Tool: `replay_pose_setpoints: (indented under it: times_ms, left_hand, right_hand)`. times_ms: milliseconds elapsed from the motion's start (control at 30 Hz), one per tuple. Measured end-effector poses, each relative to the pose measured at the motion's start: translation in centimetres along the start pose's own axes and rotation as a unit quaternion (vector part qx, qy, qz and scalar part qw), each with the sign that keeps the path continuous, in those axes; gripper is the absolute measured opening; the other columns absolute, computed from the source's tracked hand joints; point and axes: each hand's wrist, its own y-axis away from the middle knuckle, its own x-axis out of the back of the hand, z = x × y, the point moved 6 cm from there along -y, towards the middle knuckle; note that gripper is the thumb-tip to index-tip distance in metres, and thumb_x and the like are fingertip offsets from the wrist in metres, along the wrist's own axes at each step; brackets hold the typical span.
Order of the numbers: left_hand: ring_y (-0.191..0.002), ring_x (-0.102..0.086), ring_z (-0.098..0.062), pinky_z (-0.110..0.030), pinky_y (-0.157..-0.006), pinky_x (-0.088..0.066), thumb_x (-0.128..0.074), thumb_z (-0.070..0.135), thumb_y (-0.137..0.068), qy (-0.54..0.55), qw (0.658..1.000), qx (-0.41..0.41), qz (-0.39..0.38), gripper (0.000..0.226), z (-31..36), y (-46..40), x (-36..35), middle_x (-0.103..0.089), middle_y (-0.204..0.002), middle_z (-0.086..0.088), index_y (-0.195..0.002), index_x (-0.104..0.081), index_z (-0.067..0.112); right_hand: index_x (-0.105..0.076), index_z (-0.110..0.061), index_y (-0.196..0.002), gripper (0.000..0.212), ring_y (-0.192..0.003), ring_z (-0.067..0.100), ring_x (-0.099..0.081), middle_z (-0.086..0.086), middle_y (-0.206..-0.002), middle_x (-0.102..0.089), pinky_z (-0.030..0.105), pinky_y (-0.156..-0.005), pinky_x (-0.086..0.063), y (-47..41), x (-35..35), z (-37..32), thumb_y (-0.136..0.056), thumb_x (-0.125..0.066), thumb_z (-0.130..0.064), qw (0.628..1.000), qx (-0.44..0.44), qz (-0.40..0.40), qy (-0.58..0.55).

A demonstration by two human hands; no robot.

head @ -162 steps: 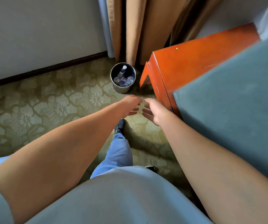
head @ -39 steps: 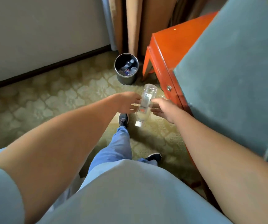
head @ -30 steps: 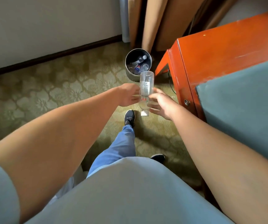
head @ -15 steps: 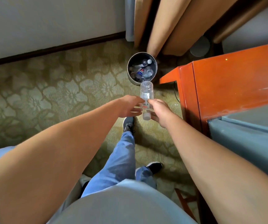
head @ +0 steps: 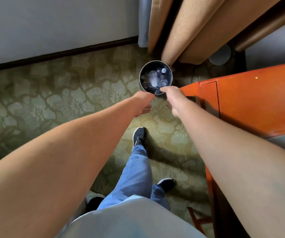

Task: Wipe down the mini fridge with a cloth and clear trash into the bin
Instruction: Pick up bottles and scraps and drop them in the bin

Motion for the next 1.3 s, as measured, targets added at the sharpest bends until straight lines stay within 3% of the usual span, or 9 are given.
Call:
replay_pose_setpoints:
  times_ms: [67, 200, 333, 600, 733, 867, 1100, 1300]
  left_hand:
    - [-0.104, -0.063, -0.018, -0.033, -0.089, -0.058, -0.058, 0.024, -0.096, 0.0, 1.0, -0.001, -0.006, 0.015, -0.4, 0.4, -0.4, -0.061, -0.119, -0.002, -0.11, -0.058, 0.019]
    - [-0.102, -0.064, -0.018, -0.032, -0.088, -0.057, -0.058, 0.024, -0.097, -0.014, 1.0, -0.009, -0.018, 0.021, -1.3, 1.7, -1.5, -0.063, -0.12, -0.003, -0.115, -0.06, 0.014]
    - [-0.102, -0.065, -0.018, -0.033, -0.09, -0.056, -0.057, 0.024, -0.097, -0.024, 0.999, -0.023, -0.028, 0.024, -2.5, 4.2, -3.2, -0.064, -0.118, -0.002, -0.118, -0.061, 0.013]
    - [-0.09, -0.064, -0.015, -0.03, -0.084, -0.055, -0.052, 0.021, -0.096, -0.052, 0.996, -0.063, -0.04, 0.024, -7.3, 11.6, -7.8, -0.067, -0.104, 0.002, -0.118, -0.062, 0.014]
    - [-0.089, -0.064, -0.016, -0.028, -0.078, -0.054, -0.055, 0.022, -0.095, -0.082, 0.991, -0.095, -0.054, 0.023, -12.0, 16.1, -10.8, -0.068, -0.104, 0.001, -0.115, -0.063, 0.016]
    - [-0.102, -0.066, -0.019, -0.033, -0.089, -0.055, -0.057, 0.027, -0.095, -0.134, 0.981, -0.121, -0.078, 0.027, -18.3, 20.7, -14.3, -0.068, -0.11, 0.0, -0.119, -0.062, 0.014]
    - [-0.093, -0.065, -0.016, -0.034, -0.09, -0.056, -0.057, 0.03, -0.096, -0.213, 0.958, -0.148, -0.124, 0.018, -29.3, 27.3, -21.1, -0.066, -0.107, 0.001, -0.107, -0.063, 0.017]
    - [-0.081, -0.064, -0.012, -0.026, -0.072, -0.053, -0.059, 0.033, -0.089, -0.318, 0.919, -0.174, -0.153, 0.014, -36.8, 30.8, -27.6, -0.067, -0.093, 0.007, -0.095, -0.064, 0.023]
  right_hand:
    - [-0.06, -0.023, -0.117, 0.024, -0.101, 0.015, -0.055, -0.004, -0.114, -0.057, 0.036, -0.1, -0.047, 0.6, 0.4, 0.7, -0.094, -0.064, -0.028, 1.0, -0.007, 0.004, 0.002]
    - [-0.06, -0.02, -0.132, 0.04, -0.115, 0.02, -0.058, -0.003, -0.121, -0.059, 0.042, -0.106, -0.049, 2.3, 1.4, 3.1, -0.094, -0.065, -0.031, 1.0, -0.029, 0.01, -0.004]
    - [-0.064, -0.019, -0.132, 0.039, -0.118, 0.023, -0.06, 0.002, -0.131, -0.064, 0.043, -0.106, -0.05, 4.9, 2.4, 5.2, -0.095, -0.064, -0.032, 0.999, -0.034, 0.011, -0.02]
    - [-0.068, -0.021, -0.103, 0.015, -0.098, 0.02, -0.066, 0.001, -0.105, -0.069, 0.039, -0.095, -0.057, 12.5, 6.2, 11.0, -0.094, -0.06, -0.03, 0.997, -0.006, 0.024, -0.072]
    - [-0.07, -0.019, -0.113, 0.024, -0.102, 0.02, -0.069, 0.001, -0.112, -0.071, 0.04, -0.095, -0.058, 17.1, 9.3, 16.5, -0.097, -0.057, -0.031, 0.996, 0.016, 0.026, -0.085]
    - [-0.067, -0.018, -0.112, 0.022, -0.098, 0.019, -0.071, 0.0, -0.11, -0.071, 0.038, -0.089, -0.06, 22.7, 13.0, 23.7, -0.097, -0.061, -0.034, 0.992, 0.021, 0.05, -0.112]
    - [-0.065, -0.019, -0.115, 0.03, -0.092, 0.018, -0.073, 0.002, -0.104, -0.074, 0.034, -0.074, -0.062, 30.5, 19.4, 36.4, -0.09, -0.067, -0.035, 0.983, 0.034, 0.082, -0.16]
    - [-0.066, -0.022, -0.119, 0.027, -0.088, 0.015, -0.066, 0.0, -0.11, -0.069, 0.028, -0.065, -0.05, 35.2, 22.0, 45.4, -0.098, -0.057, -0.037, 0.977, 0.031, 0.06, -0.201]
